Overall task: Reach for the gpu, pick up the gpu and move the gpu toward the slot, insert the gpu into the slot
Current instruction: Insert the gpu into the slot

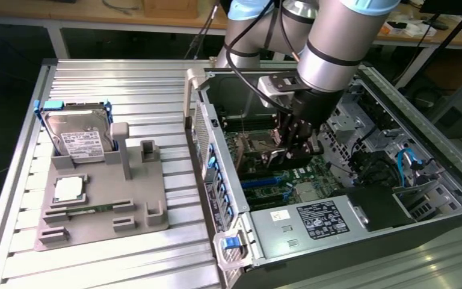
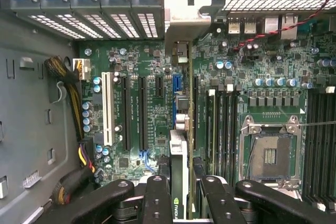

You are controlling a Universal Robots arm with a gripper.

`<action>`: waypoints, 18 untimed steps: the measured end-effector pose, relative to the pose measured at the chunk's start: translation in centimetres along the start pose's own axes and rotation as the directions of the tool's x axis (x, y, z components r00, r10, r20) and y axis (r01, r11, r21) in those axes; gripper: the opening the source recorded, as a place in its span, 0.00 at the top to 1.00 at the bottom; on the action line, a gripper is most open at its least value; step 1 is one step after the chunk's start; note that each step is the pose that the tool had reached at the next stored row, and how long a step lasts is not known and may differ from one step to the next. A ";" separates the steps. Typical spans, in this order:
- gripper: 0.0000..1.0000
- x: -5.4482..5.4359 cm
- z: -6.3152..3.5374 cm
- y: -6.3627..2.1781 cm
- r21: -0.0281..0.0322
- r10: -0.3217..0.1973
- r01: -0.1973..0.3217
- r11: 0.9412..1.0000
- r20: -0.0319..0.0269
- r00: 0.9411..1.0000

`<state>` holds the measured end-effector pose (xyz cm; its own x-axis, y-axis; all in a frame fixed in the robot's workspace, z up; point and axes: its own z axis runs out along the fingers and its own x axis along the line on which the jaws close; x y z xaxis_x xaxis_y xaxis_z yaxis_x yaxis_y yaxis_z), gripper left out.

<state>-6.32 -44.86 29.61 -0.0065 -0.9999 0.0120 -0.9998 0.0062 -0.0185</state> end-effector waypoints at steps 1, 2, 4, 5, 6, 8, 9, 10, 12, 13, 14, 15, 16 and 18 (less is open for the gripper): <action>0.73 0.0 0.01 0.08 0.000 0.000 0.000 1.000 0.000 1.000; 0.73 0.0 0.01 0.14 0.000 0.000 0.000 1.000 0.000 1.000; 0.73 0.0 0.03 0.25 0.000 0.000 0.000 1.000 0.000 1.000; 0.73 0.0 0.04 0.30 0.000 0.000 0.000 1.000 0.000 1.000; 0.73 0.0 0.04 0.36 0.000 0.000 0.000 1.000 0.000 1.000; 0.73 0.0 0.06 0.47 0.000 0.000 0.000 1.000 0.000 1.000; 0.73 0.0 0.07 0.52 0.000 0.000 0.000 1.000 0.000 1.000; 0.73 0.0 0.08 0.57 0.000 0.000 0.000 1.000 0.000 1.000; 0.73 0.1 0.09 0.67 0.000 0.000 0.000 1.000 0.000 1.000; 0.73 0.1 0.10 0.72 0.000 0.000 0.000 1.000 0.000 1.000; 0.73 0.1 0.11 0.77 0.000 0.000 0.000 1.000 0.000 1.000; 0.73 0.1 0.12 0.83 0.000 0.000 0.000 1.000 0.000 1.000; 0.73 0.1 0.13 0.89 0.000 0.000 0.000 1.000 0.000 1.000; 0.73 0.1 0.16 1.08 0.000 0.000 0.000 1.000 0.000 1.000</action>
<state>-7.39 -44.94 29.43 -0.0064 -0.9999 0.0119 -0.9998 0.0062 -0.0185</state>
